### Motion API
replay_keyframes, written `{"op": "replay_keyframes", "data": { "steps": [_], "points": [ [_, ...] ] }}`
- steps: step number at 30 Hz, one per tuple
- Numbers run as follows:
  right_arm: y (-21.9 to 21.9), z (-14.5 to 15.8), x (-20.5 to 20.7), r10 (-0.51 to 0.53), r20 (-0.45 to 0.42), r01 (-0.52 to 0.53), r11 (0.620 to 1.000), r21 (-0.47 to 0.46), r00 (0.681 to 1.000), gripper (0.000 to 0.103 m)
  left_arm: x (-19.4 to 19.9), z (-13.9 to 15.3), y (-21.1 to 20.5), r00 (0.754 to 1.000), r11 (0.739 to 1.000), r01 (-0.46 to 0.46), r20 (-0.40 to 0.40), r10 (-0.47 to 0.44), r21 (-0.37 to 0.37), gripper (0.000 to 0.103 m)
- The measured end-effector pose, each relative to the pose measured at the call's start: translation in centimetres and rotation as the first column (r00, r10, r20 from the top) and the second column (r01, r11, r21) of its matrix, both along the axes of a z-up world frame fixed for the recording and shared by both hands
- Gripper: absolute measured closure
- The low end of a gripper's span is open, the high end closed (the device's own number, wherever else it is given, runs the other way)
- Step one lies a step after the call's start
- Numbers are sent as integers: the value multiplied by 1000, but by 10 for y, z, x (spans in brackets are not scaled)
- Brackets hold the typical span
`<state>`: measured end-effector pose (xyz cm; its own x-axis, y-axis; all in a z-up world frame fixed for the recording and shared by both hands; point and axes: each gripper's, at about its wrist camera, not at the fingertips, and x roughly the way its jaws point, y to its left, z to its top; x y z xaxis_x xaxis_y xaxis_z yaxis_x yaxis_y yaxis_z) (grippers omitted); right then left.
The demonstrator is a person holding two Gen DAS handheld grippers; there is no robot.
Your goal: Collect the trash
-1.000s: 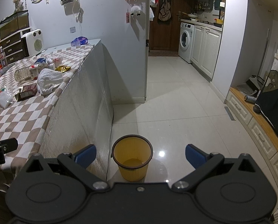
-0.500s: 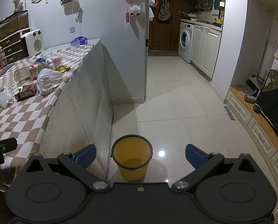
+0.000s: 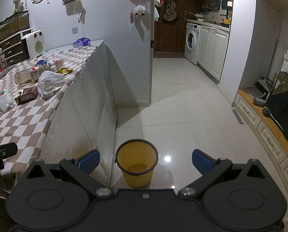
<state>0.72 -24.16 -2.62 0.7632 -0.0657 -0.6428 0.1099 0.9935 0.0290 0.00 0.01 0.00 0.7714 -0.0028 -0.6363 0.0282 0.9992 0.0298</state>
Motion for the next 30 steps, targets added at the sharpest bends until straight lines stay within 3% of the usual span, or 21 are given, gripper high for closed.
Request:
{"op": "replay_keyframes", "data": {
  "steps": [21,30],
  "points": [
    [0,-3,4,1,-1,-1,1000,5,1000,0,3,0,0,1000,1000,-2,1,2,4,0],
    [-3,-3,19,14,18,-14,999,32,1000,0,30,4,0,1000,1000,-1,0,1,5,0]
  ]
}}
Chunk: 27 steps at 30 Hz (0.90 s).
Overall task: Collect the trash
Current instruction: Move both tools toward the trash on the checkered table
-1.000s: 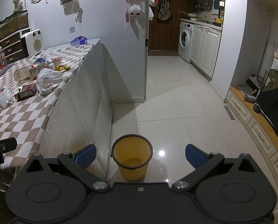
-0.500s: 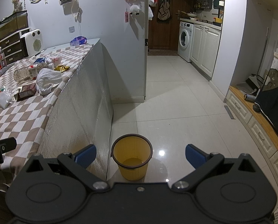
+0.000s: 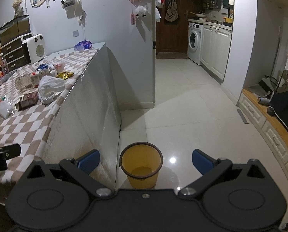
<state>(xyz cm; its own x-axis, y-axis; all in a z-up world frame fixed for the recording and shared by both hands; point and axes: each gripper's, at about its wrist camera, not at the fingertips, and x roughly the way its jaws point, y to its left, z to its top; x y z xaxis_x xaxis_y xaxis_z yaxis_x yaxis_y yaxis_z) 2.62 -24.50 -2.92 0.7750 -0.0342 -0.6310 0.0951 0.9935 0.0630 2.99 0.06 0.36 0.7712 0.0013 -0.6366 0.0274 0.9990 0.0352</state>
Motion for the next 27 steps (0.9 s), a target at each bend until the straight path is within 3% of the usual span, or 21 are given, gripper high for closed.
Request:
{"op": "replay_keyframes", "data": {
  "steps": [14,27],
  "points": [
    [20,11,68,41,11,-41,999,4,999,0,59,4,31,998,999,-53,-16,53,1,0],
    [77,22,139,130,96,-133,991,31,987,0,106,11,109,983,983,-181,44,180,10,0]
  ]
}}
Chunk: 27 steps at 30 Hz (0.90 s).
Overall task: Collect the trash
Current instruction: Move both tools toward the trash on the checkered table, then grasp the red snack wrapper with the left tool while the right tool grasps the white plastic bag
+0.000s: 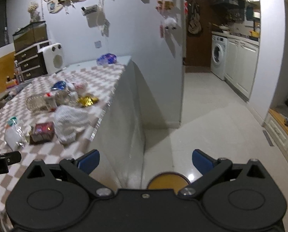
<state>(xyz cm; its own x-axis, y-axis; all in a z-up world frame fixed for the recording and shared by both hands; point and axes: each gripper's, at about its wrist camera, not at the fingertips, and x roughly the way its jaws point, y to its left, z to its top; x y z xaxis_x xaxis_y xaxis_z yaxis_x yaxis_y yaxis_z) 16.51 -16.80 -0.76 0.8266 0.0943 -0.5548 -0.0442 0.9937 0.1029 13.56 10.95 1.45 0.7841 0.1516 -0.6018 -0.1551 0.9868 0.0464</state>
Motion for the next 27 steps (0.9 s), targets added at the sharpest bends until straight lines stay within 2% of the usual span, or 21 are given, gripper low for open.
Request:
{"op": "replay_keyframes", "data": {
  "steps": [5,9,13,16,18,24,27],
  "points": [
    [29,-1,20,44,31,-44,999,-4,999,0,7,-5,37,998,998,-63,19,63,-14,0],
    [53,-7,33,79,74,-80,997,4,994,0,6,-17,65,995,993,-103,12,104,-57,0],
    [80,-17,42,170,141,-171,985,-6,975,0,3,-30,85,993,989,-119,2,119,-86,0],
    [102,-23,50,257,183,-253,966,-44,949,0,0,-36,94,993,988,-115,11,116,-99,0],
    [115,-26,58,318,212,-311,948,-66,924,0,-3,-38,98,994,988,-102,29,106,-118,0],
    [141,-35,89,329,184,-320,944,-79,926,0,1,-34,106,996,985,5,94,11,-172,0],
    [151,-38,104,338,165,-330,941,-74,927,0,12,-30,109,987,966,101,143,-68,-237,0]
  ]
}}
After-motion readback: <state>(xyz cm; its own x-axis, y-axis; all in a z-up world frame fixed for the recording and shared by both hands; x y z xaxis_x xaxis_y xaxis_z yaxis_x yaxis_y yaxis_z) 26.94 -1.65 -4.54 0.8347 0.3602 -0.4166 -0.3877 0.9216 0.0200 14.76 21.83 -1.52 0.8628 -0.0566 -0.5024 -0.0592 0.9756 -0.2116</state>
